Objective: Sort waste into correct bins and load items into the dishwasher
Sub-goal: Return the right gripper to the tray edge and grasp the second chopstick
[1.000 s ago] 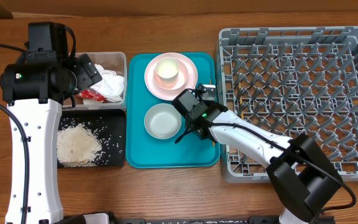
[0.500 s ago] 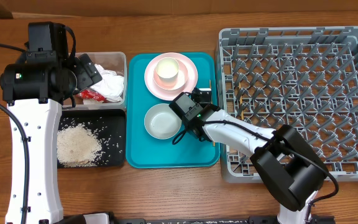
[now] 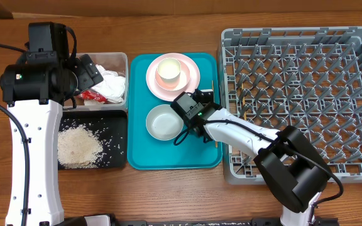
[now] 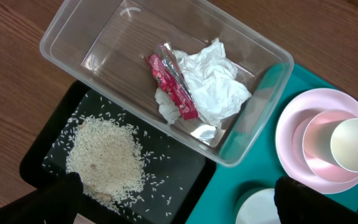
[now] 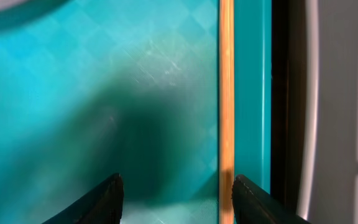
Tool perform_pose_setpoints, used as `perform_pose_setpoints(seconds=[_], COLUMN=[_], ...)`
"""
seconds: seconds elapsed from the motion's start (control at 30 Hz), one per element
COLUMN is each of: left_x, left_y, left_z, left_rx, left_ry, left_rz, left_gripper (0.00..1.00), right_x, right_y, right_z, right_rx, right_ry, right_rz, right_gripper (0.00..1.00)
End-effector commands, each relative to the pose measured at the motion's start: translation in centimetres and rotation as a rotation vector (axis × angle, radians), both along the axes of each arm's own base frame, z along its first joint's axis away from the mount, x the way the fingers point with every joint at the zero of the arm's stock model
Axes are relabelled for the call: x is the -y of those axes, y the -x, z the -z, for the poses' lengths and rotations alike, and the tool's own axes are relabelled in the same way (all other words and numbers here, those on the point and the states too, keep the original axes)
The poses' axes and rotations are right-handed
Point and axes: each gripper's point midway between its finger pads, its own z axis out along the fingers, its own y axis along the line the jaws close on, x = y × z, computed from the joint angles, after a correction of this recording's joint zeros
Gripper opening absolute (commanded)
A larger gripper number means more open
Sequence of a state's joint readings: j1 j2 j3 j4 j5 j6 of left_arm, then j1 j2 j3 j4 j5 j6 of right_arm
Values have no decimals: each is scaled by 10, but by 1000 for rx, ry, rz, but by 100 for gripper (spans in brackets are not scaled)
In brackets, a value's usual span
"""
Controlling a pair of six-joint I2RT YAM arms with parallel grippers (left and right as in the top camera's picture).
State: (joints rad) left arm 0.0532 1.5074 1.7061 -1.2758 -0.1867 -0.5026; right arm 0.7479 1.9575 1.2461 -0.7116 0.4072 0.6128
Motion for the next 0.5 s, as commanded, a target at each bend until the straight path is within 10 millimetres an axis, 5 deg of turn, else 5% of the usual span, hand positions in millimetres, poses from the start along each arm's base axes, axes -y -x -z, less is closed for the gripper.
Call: perform_pose_setpoints(seconds=[0.0, 0.47], left_x=[-1, -1], left_y=[-1, -1], left_z=[-1, 0], left_rx=[3, 2], left_ry=[2, 2], left_rz=[-5, -5], left_gripper=[100, 100], right_x=[-8, 0], right_y=[-9, 4], right_z=[-10, 9], right_rx=[21, -101], right_ry=[-10, -68], right_rz=[-17, 11], right_gripper=[58, 59])
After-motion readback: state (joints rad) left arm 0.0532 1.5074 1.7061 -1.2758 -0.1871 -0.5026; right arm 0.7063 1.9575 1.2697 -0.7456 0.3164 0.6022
